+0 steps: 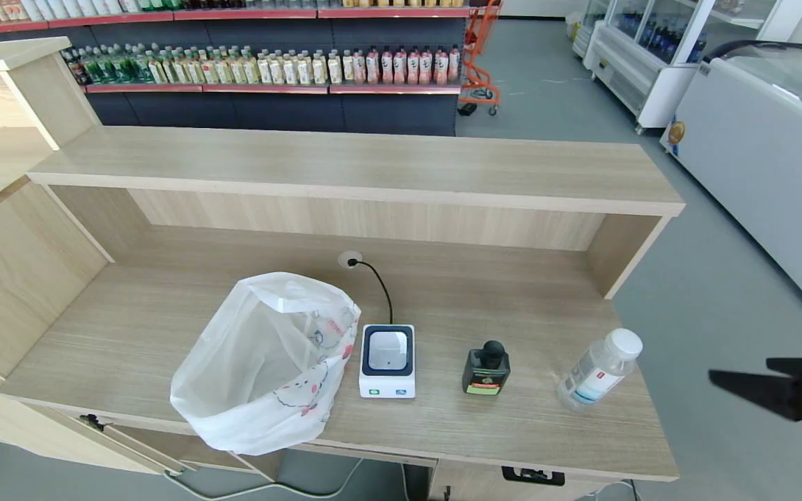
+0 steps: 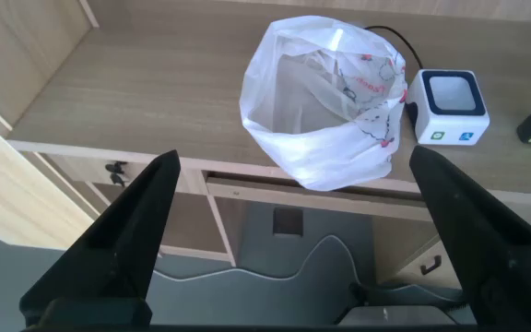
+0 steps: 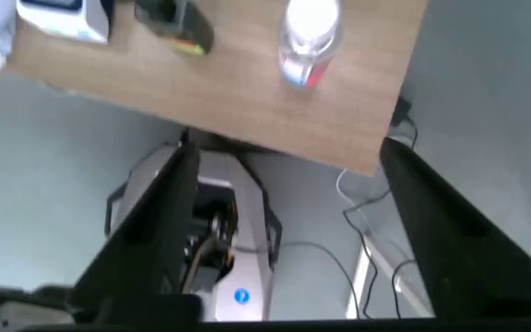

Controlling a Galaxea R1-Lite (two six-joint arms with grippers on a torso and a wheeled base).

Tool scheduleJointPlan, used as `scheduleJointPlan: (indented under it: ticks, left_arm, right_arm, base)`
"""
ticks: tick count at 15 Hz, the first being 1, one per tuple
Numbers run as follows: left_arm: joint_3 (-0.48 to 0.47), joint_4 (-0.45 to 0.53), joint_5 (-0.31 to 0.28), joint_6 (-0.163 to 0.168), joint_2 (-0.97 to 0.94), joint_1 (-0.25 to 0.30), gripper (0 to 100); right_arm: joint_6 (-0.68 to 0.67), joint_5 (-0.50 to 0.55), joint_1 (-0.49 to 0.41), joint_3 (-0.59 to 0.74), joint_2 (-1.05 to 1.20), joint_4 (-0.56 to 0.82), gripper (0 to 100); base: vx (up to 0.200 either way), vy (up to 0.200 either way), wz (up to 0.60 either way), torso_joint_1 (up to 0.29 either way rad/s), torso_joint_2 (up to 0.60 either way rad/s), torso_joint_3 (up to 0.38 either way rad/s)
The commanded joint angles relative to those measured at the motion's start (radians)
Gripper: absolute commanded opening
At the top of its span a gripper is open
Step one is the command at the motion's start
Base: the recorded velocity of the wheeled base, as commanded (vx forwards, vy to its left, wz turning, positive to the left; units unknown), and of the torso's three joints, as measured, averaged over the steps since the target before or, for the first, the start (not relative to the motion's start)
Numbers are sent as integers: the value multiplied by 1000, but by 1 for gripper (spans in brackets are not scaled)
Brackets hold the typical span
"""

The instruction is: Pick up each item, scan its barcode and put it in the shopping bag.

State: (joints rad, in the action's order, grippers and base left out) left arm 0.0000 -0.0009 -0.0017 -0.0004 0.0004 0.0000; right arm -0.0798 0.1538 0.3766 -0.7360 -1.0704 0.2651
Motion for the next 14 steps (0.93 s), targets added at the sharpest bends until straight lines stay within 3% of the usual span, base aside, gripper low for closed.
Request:
scheduleJointPlan:
  ticks: [1,3,6,11,14]
  left_arm:
    - [0,1,0,0,0,0,100]
    - [0,1,0,-1,0,0,100]
    - [0,1,0,-1,0,0,100]
    - [0,1,2,-1,0,0,100]
    - [0,1,0,-1,0,0,100]
  right_arm:
    - [-8,4,116,36,-149,79,100]
    - [-6,9,156,53,-200,129,100]
    - [28,13,157,49,-279,97,100]
    - [120,13,154,75,-543,-313,100]
    - [219,7,160,84,-629,-425,100]
  base:
    - [0,0,0,0,0,0]
    - [0,0,0,0,0,0]
    - [0,0,0,0,0,0]
    - [0,0,0,0,0,0]
    - [0,0,0,0,0,0]
